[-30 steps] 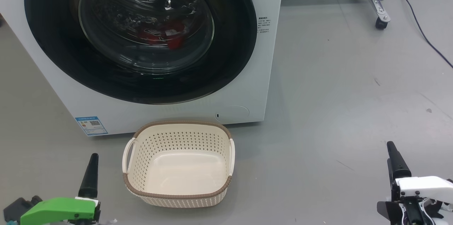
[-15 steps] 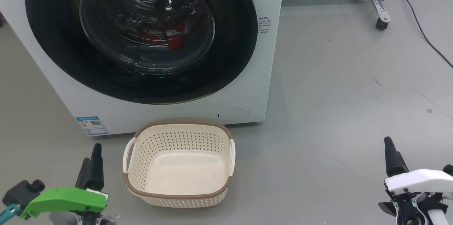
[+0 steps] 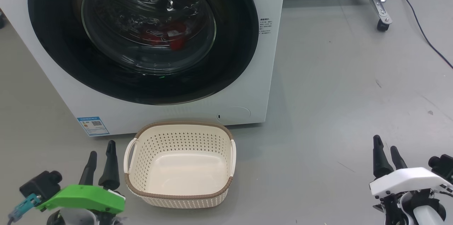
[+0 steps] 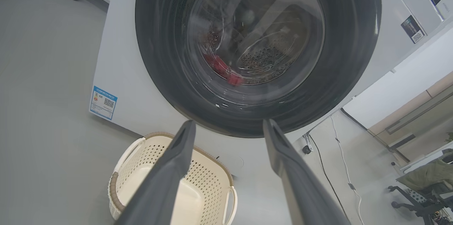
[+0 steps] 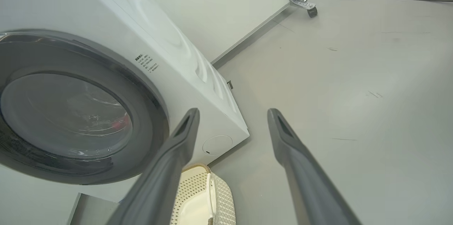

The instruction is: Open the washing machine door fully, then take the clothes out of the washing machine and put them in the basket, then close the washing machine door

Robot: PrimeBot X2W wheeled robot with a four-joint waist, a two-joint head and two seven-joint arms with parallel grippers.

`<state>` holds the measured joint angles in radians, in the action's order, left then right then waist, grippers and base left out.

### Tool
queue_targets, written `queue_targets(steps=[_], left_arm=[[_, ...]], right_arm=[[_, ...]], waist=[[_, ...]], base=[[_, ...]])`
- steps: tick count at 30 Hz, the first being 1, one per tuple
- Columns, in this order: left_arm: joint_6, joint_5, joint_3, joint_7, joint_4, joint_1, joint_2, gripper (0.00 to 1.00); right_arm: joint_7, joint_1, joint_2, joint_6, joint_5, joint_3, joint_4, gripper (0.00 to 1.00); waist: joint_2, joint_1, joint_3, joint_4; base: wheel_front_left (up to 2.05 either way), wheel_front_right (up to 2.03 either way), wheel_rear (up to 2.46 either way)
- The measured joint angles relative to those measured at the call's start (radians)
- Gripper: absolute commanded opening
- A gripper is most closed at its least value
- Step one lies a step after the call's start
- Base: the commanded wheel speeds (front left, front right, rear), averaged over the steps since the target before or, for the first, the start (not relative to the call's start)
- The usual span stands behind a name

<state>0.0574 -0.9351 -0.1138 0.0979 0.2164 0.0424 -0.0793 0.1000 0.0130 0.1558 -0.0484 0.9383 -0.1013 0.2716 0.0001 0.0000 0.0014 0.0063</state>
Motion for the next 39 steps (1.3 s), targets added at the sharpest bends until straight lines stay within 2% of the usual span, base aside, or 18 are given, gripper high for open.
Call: queue_targets(steps=[6,20,39], left_arm=[[-0.009,0.096,-0.025,0.019,-0.005,-0.001,0.000,1.00],[-0.019,0.296,-0.077,0.062,-0.012,-0.001,0.001,1.00],[-0.035,0.520,-0.115,0.125,-0.005,-0.002,0.004,1.00]], right_arm=[[0.019,0.000,0.002,0.023,-0.090,-0.028,-0.002,1.00],[0.062,0.000,0.010,0.051,-0.288,-0.083,-0.008,1.00],[0.123,0.000,0.007,0.063,-0.504,-0.130,-0.016,1.00]], waist=[[0.0000,0.0000,-0.001,-0.001],[0.0000,0.0000,-0.002,-0.004],[0.0000,0.0000,0.000,-0.003]], base=[[0.00,0.00,0.00],[0.00,0.00,0.00],[0.00,0.00,0.00]])
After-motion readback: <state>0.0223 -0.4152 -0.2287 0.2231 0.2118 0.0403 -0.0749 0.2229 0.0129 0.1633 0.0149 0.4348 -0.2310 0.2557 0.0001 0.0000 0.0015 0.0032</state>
